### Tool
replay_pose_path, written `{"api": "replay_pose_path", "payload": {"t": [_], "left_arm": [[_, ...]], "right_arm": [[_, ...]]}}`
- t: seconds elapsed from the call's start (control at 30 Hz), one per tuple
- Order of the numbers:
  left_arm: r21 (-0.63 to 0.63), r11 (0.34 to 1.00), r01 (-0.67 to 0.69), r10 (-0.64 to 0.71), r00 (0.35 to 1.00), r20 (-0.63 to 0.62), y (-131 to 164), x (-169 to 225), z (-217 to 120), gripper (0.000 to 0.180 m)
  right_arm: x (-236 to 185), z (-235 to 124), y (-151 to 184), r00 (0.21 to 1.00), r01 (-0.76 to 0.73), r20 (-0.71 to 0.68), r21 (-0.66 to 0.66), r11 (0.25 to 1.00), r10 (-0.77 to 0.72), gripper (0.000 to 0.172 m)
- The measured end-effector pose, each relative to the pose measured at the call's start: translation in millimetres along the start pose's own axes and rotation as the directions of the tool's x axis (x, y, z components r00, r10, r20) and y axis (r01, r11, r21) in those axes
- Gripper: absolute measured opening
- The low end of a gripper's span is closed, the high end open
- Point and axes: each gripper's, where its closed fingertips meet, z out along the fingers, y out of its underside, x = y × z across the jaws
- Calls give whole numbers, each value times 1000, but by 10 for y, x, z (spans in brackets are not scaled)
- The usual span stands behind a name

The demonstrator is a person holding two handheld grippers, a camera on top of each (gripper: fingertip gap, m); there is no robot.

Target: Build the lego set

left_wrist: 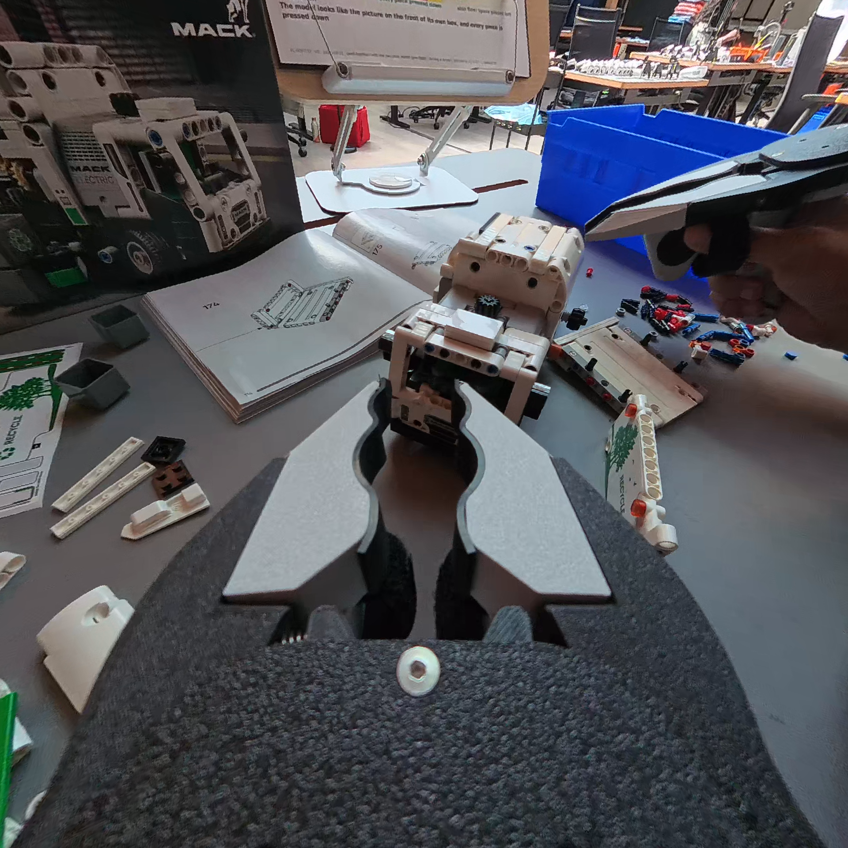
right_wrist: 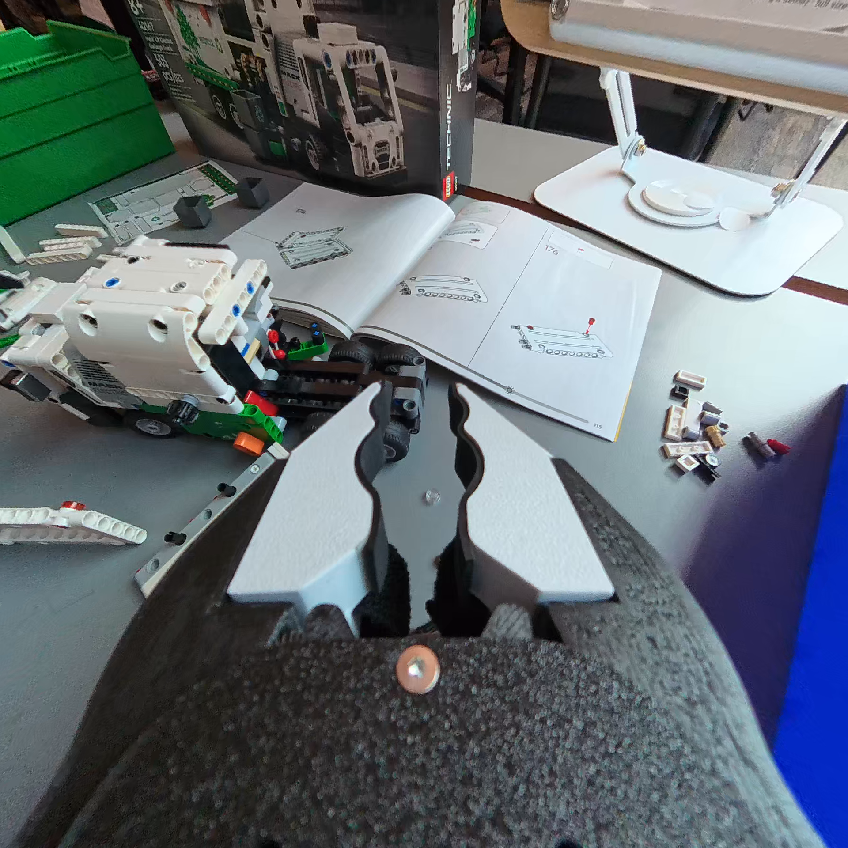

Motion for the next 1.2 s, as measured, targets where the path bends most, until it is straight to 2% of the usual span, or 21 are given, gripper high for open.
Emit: {"api": "replay_pose_path", "payload": {"t": [0.17,0.47,0.6,0.73,0.77,0.8,0.87,0.9,0.97,1.03,1.1,1.2], "left_arm": [[-6,1000,-1,1,1000,3,9,-5,7,23],[-2,1000,9,-9,1000,3,-1,-16,2,23],[130,991,33,-42,997,63,-167,-149,-145,23],[261,959,112,-158,974,162,-284,-370,-480,23],[246,962,118,-170,965,200,-242,-414,-578,23],[207,971,119,-177,941,289,-154,-519,-704,24],[113,985,132,-170,861,480,44,-778,-1056,24],[54,987,150,-156,835,527,144,-875,-1232,24],[-111,975,190,-93,813,575,396,-1065,-1584,26],[-300,927,225,-2,803,596,706,-1278,-1958,40],[-391,893,223,69,791,608,869,-1482,-2250,46],[-491,846,205,119,826,551,1060,-1598,-2345,56]], "right_arm": [[-48,55,125,999,-15,30,-41,999,17,24],[-81,59,104,999,13,32,-35,999,-12,23],[-102,35,65,999,16,37,-22,1000,-16,23],[-151,-34,-50,999,39,34,23,999,-40,23],[-163,-46,-70,998,47,32,31,998,-48,22],[-176,-51,-77,998,56,31,33,998,-57,22],[-189,-53,-62,997,72,25,26,997,-72,22],[-193,-55,-57,997,78,22,24,997,-78,22],[-213,-63,-66,996,82,24,29,996,-83,22],[-251,-61,-72,996,74,40,34,997,-75,21],[-296,-46,-54,996,63,64,26,998,-65,22],[-321,-34,-34,995,77,62,19,997,-78,22]]}}
